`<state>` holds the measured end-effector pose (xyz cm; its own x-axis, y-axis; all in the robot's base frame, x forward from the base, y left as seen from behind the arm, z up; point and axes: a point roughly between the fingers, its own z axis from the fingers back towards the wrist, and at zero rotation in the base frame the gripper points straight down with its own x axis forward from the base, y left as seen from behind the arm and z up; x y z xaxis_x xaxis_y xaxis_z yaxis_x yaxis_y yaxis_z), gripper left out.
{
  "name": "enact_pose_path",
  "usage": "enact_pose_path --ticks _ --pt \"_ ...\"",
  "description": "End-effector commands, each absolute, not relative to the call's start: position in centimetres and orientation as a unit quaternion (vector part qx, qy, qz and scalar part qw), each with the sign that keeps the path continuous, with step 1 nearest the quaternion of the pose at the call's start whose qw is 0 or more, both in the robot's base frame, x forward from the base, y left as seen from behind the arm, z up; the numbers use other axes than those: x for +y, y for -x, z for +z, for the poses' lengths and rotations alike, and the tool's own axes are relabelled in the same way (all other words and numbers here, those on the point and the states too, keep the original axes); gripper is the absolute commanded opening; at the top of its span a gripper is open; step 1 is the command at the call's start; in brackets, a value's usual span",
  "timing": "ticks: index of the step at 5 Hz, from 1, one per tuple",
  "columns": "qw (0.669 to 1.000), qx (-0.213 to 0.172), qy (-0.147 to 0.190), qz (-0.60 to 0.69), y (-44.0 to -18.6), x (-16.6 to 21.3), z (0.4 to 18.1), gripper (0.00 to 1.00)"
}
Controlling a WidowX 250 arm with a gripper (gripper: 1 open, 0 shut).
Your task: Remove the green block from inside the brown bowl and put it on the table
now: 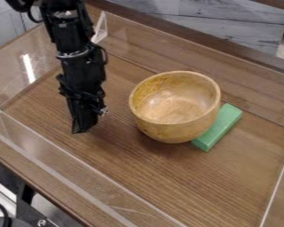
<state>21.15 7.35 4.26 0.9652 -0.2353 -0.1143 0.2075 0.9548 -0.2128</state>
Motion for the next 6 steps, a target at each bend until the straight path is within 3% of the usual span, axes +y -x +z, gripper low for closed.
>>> enact_pose_path --ticks 1,6 --pt "0.987 0.054 0.093 -0.116 -22.18 7.57 5.29 0.0" --pt "0.986 0.069 0.105 -0.109 -22.66 7.78 5.59 0.0"
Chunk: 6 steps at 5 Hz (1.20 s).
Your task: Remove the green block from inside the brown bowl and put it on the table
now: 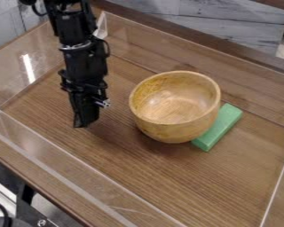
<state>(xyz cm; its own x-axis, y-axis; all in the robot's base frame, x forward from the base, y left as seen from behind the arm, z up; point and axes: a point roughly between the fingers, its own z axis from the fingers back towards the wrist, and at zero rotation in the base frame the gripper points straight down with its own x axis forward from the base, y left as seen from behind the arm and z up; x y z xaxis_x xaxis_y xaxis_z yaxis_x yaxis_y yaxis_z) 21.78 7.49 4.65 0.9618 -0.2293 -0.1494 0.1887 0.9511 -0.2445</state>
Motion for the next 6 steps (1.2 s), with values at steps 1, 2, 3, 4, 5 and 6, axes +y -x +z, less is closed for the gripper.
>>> enact_pose_path --ticks 1,2,3,4,5,6 --pt "0.986 0.07 0.106 -0.108 -22.8 7.86 5.63 0.0" --pt "0.986 0.071 0.108 -0.107 -22.95 7.95 5.64 0.0" --pt "0.986 0.072 0.11 -0.106 -23.08 8.02 5.69 0.0" --pt "0.986 0.073 0.112 -0.105 -23.22 8.11 5.77 0.0" --pt "0.985 0.073 0.113 -0.104 -23.37 8.2 5.85 0.0" --pt "0.985 0.074 0.115 -0.103 -23.5 8.31 5.9 0.0"
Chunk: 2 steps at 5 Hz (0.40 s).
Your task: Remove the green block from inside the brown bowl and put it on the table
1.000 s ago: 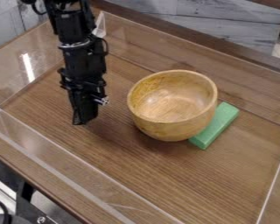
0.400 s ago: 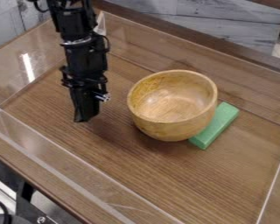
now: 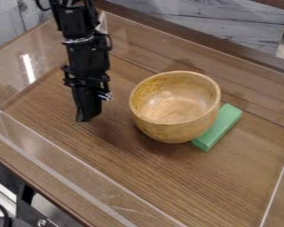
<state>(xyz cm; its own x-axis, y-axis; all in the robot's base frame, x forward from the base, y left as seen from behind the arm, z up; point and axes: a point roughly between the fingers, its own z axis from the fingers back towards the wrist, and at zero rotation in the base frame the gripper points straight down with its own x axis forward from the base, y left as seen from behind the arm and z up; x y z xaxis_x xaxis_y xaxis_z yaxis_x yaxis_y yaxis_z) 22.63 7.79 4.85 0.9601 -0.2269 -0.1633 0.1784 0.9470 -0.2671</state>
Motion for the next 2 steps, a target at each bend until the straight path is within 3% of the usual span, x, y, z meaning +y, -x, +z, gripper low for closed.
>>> enact_pose_path --ticks 1,2 --pt "0.985 0.075 0.117 -0.102 -23.62 8.41 5.97 0.0" --pt "0.985 0.075 0.118 -0.101 -23.75 8.51 6.02 0.0"
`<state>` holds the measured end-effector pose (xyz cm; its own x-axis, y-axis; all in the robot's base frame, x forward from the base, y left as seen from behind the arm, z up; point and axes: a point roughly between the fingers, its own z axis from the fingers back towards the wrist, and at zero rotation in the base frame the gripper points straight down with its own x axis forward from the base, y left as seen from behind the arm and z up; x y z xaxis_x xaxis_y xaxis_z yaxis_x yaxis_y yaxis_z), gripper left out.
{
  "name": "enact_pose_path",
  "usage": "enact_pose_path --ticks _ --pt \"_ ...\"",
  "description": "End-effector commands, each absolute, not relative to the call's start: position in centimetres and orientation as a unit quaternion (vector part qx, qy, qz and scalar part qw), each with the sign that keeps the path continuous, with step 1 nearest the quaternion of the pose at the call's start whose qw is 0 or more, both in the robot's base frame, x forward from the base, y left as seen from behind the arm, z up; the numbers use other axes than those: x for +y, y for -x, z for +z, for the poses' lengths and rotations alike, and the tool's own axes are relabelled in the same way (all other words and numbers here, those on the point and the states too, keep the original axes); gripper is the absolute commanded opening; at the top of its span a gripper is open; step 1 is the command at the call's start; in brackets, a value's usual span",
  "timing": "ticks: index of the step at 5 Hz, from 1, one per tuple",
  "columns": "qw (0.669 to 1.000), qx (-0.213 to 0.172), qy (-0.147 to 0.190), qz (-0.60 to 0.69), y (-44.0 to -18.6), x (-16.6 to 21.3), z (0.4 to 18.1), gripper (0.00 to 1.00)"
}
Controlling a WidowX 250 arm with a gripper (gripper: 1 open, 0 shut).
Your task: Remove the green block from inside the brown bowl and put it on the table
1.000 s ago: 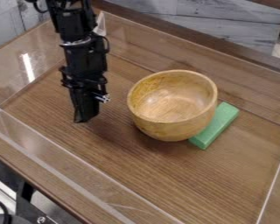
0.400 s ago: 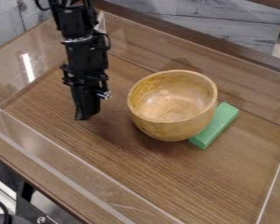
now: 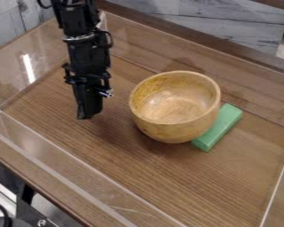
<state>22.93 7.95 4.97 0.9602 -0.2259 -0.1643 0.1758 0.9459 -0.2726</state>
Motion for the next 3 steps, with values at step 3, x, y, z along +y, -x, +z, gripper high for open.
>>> enact_pose_path --ticks 3 --pt "0.985 0.075 0.122 -0.099 -24.08 8.84 6.08 0.0"
